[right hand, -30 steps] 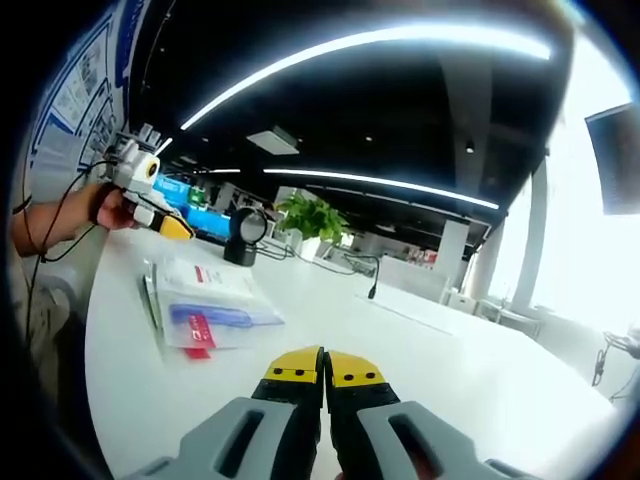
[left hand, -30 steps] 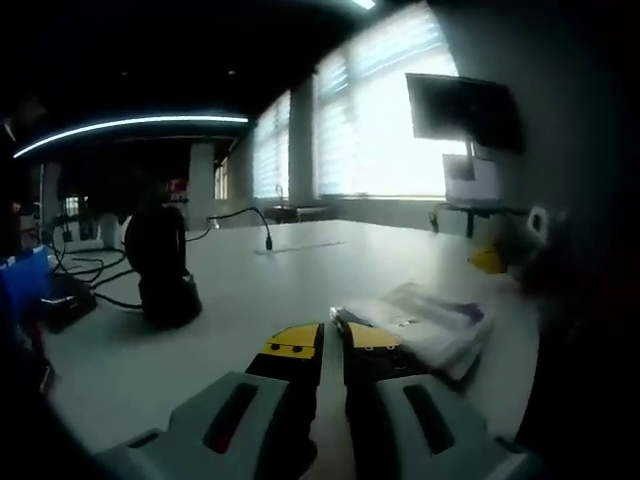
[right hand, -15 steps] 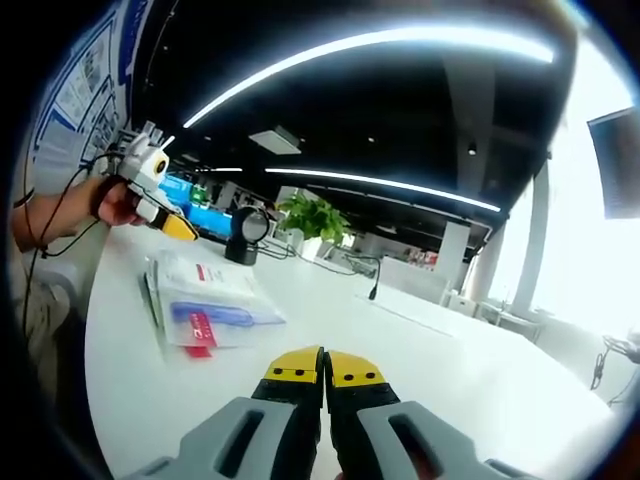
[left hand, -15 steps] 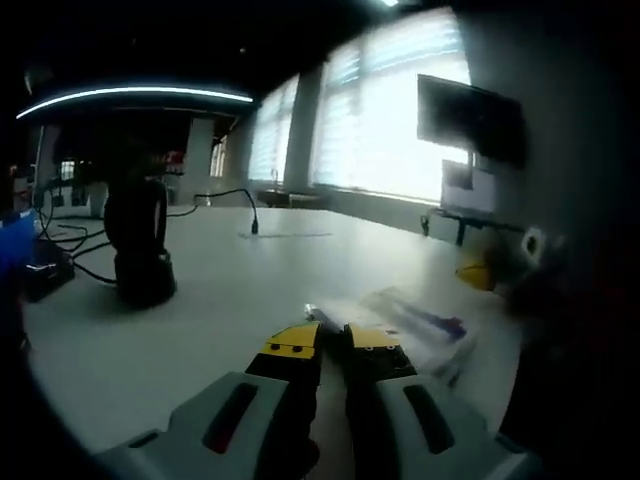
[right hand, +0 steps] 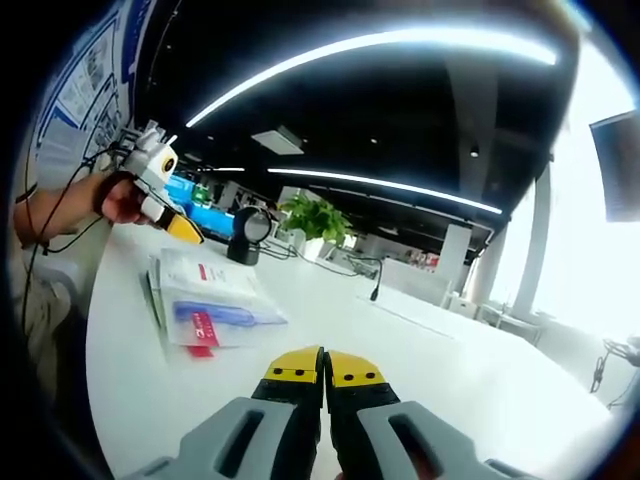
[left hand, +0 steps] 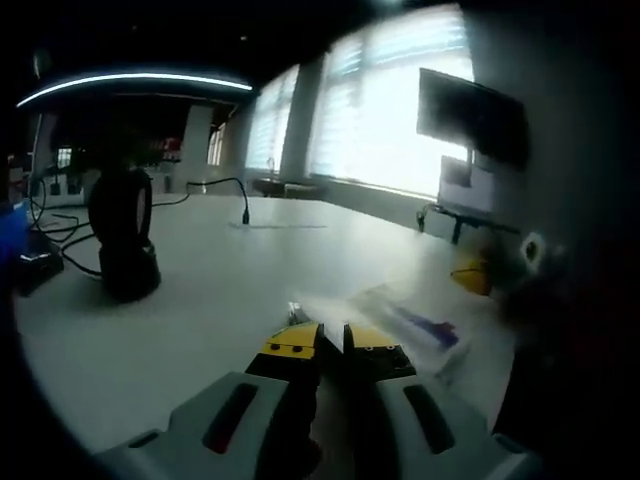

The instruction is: Clip sheet goods on table flip sheet goods clip sheet goods scan sheet goods put sheet goods back to table

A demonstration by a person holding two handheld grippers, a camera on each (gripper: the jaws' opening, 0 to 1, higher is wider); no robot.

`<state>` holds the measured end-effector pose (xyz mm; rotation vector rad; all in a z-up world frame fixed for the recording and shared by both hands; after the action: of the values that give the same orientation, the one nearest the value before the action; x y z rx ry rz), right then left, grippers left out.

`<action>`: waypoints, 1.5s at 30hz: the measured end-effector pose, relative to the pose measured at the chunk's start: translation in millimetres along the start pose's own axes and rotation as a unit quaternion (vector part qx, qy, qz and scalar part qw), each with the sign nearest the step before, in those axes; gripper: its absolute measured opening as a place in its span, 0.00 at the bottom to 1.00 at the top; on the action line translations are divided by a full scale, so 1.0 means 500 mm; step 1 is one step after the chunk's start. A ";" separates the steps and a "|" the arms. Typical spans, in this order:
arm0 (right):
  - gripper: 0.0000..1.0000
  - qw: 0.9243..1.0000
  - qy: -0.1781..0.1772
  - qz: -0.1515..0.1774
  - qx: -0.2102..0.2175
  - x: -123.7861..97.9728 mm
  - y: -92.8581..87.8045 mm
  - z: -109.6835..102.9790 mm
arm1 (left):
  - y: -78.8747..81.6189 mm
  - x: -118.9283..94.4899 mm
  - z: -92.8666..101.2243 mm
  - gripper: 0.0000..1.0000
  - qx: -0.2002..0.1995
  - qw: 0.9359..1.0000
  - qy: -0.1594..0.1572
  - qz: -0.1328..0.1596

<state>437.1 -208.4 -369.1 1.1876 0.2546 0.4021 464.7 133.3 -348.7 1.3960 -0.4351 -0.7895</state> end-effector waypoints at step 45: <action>0.00 1.000 -0.002 -0.003 -0.016 -0.001 0.000 -0.006 | -0.022 0.026 -0.009 0.06 -0.138 0.988 -0.036 -0.052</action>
<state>435.3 -206.3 -370.3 1.1564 0.2479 0.3962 474.2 127.2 -362.3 1.1416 -0.2983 -0.9495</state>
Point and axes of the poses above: the point that each gripper's makers call its tool centre point, and the gripper's own axes: x roughly forward along the fingers, z roughly to its right, y roughly out of its top, the point moved 9 cm from there along -x, roughly backward along the fingers, and after that the axes turned 5 degrees about -y, right-handed, at the moved point
